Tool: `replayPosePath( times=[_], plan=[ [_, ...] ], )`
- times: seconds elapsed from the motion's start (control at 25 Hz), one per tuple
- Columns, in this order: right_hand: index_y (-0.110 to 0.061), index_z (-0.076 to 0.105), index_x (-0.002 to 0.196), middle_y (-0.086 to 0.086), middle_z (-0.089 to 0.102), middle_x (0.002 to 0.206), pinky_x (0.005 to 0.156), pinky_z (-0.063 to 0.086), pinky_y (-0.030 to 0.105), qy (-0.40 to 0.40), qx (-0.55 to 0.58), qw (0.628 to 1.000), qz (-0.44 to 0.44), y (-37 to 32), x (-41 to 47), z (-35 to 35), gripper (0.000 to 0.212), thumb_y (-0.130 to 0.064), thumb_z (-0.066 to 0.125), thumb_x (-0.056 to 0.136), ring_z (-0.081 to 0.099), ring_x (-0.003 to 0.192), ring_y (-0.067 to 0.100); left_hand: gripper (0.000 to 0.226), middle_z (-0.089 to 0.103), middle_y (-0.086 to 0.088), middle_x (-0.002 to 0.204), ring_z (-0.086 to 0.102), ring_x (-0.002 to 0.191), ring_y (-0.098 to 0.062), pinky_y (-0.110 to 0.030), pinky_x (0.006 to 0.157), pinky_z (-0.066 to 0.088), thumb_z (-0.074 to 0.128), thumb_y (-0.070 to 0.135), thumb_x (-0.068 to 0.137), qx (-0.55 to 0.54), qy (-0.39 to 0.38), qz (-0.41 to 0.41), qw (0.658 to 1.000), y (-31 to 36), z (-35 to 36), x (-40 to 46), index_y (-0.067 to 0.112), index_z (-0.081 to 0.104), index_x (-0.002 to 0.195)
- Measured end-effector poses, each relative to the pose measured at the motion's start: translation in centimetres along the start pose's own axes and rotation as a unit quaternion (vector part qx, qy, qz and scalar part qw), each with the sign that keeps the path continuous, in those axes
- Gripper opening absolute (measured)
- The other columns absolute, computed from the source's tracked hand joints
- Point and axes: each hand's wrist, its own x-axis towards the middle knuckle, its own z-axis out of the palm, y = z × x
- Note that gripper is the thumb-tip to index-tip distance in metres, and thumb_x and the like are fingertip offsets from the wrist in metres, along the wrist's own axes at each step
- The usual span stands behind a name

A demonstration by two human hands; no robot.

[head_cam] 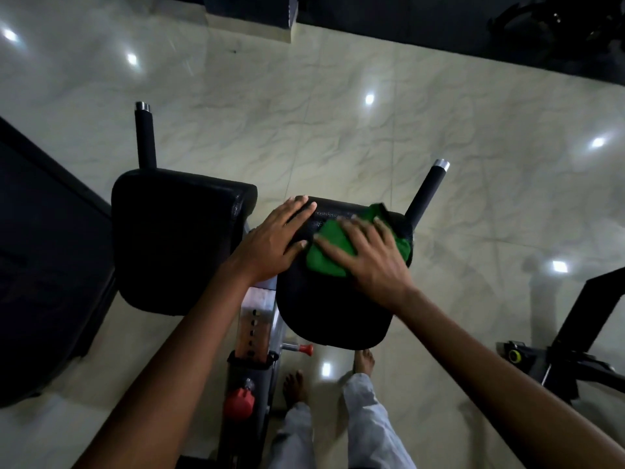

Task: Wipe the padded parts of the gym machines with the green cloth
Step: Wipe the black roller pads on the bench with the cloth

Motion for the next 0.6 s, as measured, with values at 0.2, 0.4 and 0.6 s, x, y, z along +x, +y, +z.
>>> replayPosePath(
  times=[0.2, 0.4, 0.6],
  plan=[
    [-0.029, 0.034, 0.143, 0.023, 0.050, 0.132, 0.099, 0.040, 0.053, 0.011, 0.024, 0.999, 0.028, -0.9, 0.0, 0.7, 0.062, -0.042, 0.049, 0.084, 0.049, 0.118, 0.041, 0.060, 0.022, -0.009, 0.155, 0.016, 0.144, -0.020, -0.012, 0.115, 0.002, 0.042, 0.019, 0.092, -0.043, 0.005, 0.019, 0.999, -0.7, -0.1, 0.0, 0.004, 0.025, 0.148],
    [-0.029, 0.038, 0.138, 0.018, 0.057, 0.129, 0.104, 0.033, 0.057, -0.005, -0.019, 0.986, -0.166, -2.3, -4.3, 1.8, 0.044, -0.023, 0.039, 0.095, 0.051, 0.123, 0.038, 0.058, 0.018, -0.003, 0.158, 0.013, 0.145, -0.013, -0.019, 0.117, 0.006, 0.035, 0.008, 0.094, -0.050, -0.011, 0.026, 0.998, -1.0, -1.0, 0.1, 0.011, 0.023, 0.150],
    [-0.030, 0.033, 0.143, 0.020, 0.050, 0.134, 0.104, 0.035, 0.054, -0.011, 0.012, 0.999, -0.029, -1.2, 1.3, 0.6, 0.057, -0.035, 0.041, 0.087, 0.045, 0.127, 0.038, 0.052, 0.030, -0.012, 0.154, 0.026, 0.143, -0.029, -0.047, 0.115, 0.018, 0.034, 0.019, 0.095, 0.093, 0.024, 0.025, 0.995, -2.3, -1.8, -1.0, 0.008, 0.035, 0.146]
  ],
)
